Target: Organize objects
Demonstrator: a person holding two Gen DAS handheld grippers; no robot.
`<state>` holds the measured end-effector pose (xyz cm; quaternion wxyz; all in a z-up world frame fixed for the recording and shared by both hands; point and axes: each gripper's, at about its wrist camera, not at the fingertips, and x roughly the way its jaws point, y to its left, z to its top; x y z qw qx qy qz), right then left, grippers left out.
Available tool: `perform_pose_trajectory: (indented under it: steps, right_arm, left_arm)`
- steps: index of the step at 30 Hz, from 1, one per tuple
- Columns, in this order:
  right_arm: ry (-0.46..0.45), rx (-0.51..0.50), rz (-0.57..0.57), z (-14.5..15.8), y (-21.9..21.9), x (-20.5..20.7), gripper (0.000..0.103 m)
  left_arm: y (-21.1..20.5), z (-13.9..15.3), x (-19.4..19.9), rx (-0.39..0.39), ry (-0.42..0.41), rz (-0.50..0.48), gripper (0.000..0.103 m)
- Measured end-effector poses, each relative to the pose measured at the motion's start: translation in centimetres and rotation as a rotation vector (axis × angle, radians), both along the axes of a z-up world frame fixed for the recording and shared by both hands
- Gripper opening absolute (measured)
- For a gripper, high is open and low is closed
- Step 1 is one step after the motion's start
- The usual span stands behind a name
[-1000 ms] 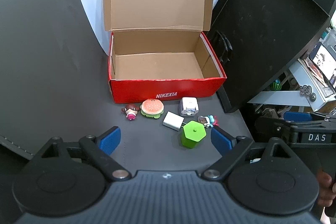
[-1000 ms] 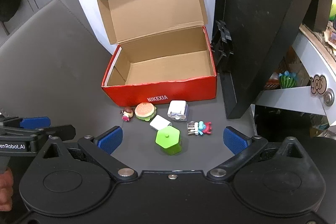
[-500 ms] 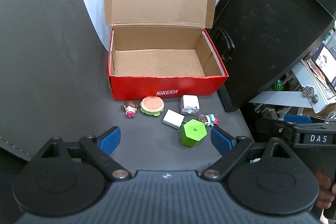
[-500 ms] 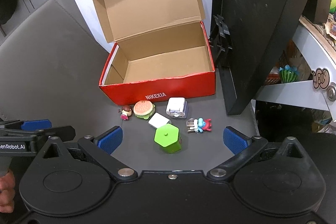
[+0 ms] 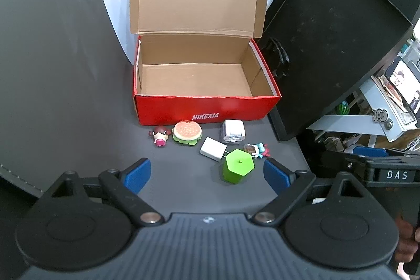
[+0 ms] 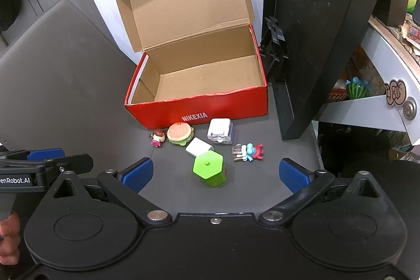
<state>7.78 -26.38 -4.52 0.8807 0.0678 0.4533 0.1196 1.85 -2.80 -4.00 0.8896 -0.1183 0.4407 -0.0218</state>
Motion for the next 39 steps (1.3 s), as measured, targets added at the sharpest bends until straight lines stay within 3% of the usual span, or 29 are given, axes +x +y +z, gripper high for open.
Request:
perform_pose_trajectory:
  steps: [20,39]
  right_arm:
    - [0.005,-0.006,-0.007,0.1,-0.2,-0.1,0.103]
    - [0.049,0.004,-0.028,-2.5,-0.6,1.5,0.103]
  left_arm:
    - [0.2,0.2,0.2,-0.007,0.001,0.049,0.092]
    - [0.6,-1.5,3.0,-0.043,0.035,0.116,0.092]
